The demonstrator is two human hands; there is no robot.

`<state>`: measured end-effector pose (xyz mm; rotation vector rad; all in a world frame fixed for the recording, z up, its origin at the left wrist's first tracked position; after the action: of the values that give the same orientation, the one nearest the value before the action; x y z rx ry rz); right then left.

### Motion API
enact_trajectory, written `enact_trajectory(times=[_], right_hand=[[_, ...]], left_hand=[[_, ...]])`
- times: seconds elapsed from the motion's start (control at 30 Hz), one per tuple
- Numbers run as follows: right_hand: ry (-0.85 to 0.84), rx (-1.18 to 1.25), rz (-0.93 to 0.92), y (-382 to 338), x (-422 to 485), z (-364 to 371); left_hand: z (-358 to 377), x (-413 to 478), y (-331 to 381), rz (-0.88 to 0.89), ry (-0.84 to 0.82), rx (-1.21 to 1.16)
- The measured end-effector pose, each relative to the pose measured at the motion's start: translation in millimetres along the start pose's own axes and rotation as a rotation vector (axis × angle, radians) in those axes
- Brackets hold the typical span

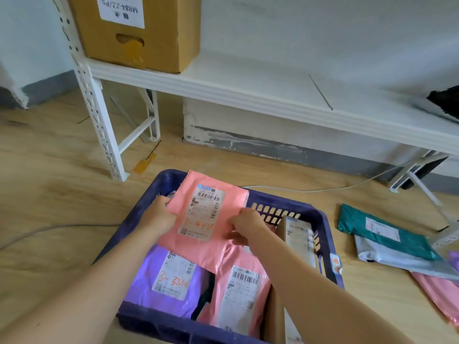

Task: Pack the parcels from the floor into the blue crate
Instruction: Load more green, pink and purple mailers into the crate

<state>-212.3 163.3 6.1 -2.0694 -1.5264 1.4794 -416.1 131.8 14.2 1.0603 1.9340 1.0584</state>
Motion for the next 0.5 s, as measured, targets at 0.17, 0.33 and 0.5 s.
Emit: enact_trajectory(times=[0.17,0.33,0.5], right_hand=[[-0.072,-0.182,-0.035,-2.1,17.6,22.4],[-0.115,-0.302,-0.085,-5.1,21.3,37.0],[-0.101,-0.449,-0.198,-9.1,25.7,45.5]], left_hand=[[5.6,28.7,-28.5,-0.030,-0.021,0.068],[7.4,42.1,-43.9,-0.112,0.046,0.149],[7.2,46.3,-53.6,-0.188,0.051,0.088]])
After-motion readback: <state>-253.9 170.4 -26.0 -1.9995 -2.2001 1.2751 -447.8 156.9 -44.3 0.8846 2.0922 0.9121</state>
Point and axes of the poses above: each hand's wrist, its own x-axis towards the middle knuckle, its own z-axis out of the palm, y = z × x, the point moved 6 cm from there along x, towards the middle knuckle, and after that the axes turned 12 degrees about -x, right-handed, at the moved point
